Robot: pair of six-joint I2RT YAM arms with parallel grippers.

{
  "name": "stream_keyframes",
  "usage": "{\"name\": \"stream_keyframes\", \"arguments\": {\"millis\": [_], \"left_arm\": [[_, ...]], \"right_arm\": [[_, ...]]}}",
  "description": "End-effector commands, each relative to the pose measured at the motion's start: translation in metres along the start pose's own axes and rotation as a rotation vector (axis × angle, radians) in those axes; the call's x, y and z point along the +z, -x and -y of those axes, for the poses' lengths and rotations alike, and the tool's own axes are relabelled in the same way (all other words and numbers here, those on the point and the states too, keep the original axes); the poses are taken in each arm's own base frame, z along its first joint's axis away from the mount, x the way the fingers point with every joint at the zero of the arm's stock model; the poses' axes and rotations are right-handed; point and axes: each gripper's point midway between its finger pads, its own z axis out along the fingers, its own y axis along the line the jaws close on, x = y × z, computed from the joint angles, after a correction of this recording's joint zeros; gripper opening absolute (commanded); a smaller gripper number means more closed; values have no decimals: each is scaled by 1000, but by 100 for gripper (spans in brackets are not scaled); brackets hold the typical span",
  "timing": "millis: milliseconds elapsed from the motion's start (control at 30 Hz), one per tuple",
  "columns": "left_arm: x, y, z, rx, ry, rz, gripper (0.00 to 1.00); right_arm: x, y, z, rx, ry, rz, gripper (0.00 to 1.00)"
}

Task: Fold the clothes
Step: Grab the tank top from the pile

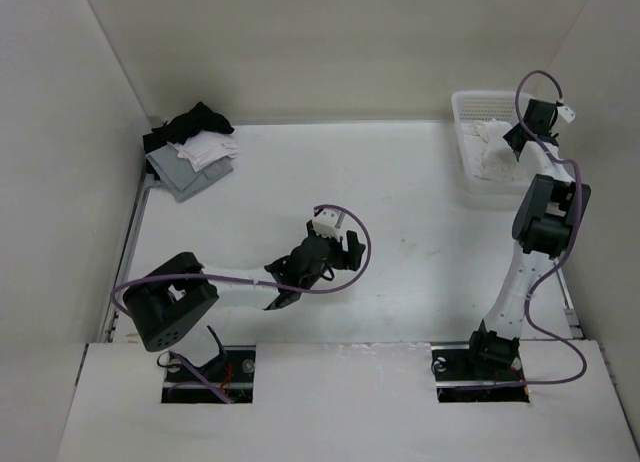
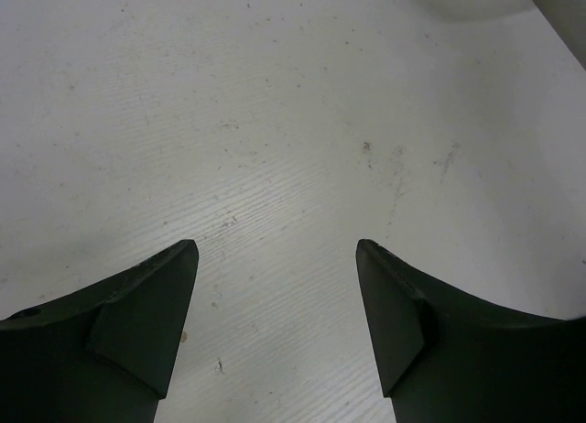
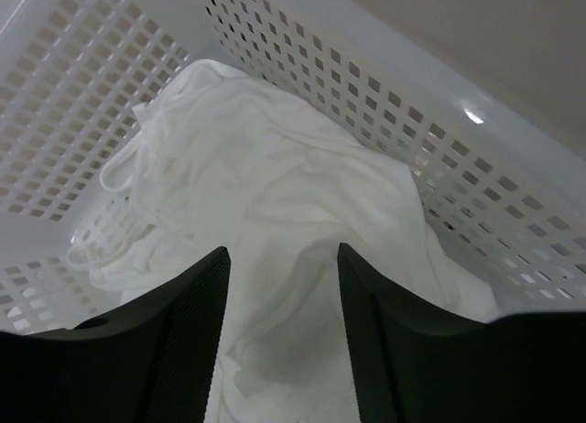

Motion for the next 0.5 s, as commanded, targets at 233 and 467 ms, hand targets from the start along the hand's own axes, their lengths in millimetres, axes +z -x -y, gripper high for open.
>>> {"name": "stream_keyframes", "arguments": {"millis": [233, 467], "left_arm": [[8, 17, 7, -49, -34, 50, 69], [10, 17, 3, -49, -25, 47, 69]], "right_arm": [[12, -1, -6, 85, 47, -60, 56], [11, -1, -10, 93, 63, -69, 4]]}}
